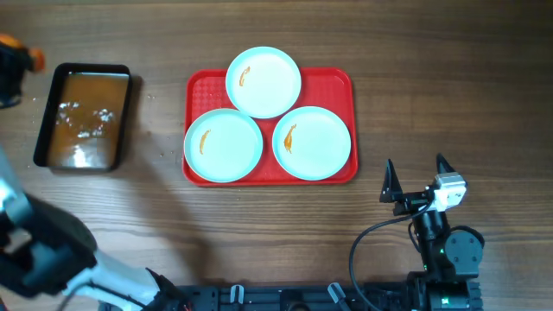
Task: Clean dirty plates on tray and stack at the side
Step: 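Lift the sponge with the left gripper out of the water, then place the sponge onto the left white plate with the left gripper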
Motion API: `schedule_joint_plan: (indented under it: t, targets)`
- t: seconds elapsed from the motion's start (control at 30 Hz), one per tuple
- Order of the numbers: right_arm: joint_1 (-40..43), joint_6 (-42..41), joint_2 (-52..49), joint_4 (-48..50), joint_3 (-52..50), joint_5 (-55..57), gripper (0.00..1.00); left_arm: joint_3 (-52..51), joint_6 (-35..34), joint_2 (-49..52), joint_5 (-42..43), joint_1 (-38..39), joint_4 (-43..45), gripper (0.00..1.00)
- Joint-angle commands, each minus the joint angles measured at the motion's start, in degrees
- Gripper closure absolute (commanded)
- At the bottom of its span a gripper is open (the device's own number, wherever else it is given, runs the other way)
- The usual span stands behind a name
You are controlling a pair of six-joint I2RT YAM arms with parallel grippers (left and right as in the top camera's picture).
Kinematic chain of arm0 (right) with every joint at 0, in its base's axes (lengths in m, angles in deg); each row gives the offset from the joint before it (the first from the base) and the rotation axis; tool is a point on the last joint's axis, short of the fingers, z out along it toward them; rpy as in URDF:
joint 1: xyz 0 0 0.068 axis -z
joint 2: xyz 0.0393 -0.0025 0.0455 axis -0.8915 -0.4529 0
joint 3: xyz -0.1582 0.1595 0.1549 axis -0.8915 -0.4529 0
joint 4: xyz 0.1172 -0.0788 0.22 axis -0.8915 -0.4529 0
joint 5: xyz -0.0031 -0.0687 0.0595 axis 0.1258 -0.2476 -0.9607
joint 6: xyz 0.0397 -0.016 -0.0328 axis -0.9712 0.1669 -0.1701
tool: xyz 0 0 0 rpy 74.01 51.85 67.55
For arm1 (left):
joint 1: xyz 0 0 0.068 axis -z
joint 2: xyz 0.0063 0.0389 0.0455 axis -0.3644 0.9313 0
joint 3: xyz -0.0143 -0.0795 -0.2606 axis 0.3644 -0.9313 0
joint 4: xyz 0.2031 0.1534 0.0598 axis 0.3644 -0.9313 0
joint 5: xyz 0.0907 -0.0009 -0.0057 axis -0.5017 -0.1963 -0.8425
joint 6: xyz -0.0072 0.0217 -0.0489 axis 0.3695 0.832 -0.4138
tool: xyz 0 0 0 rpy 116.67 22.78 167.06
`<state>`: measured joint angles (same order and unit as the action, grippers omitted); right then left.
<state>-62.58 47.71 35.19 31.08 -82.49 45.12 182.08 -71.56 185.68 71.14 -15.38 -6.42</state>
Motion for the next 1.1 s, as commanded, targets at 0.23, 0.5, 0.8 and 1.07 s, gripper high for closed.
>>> schedule_joint_plan:
  t: [0.23,0.5,0.8,1.07]
  targets:
    - [0.3,0.7,0.3,0.2,-0.1,-0.5,0.0,-4.5,7.8,10.3,-11.2,4.5,-5.0,0.96]
    - [0.3,0.7,0.3,0.2,-0.1,-0.5,0.0,-3.3,9.3,-2.6,-19.5,8.4,-3.2,0.96]
    - [0.3,0.7,0.3,0.2,-0.1,-0.5,0.0,-1.6,9.1,-0.7,-16.1,8.6,-3.2,0.96]
    - [0.3,0.7,0.3,0.2,-0.1,-0.5,0.0,-9.8,9.2,7.2,-23.9,11.6,-0.9,0.96]
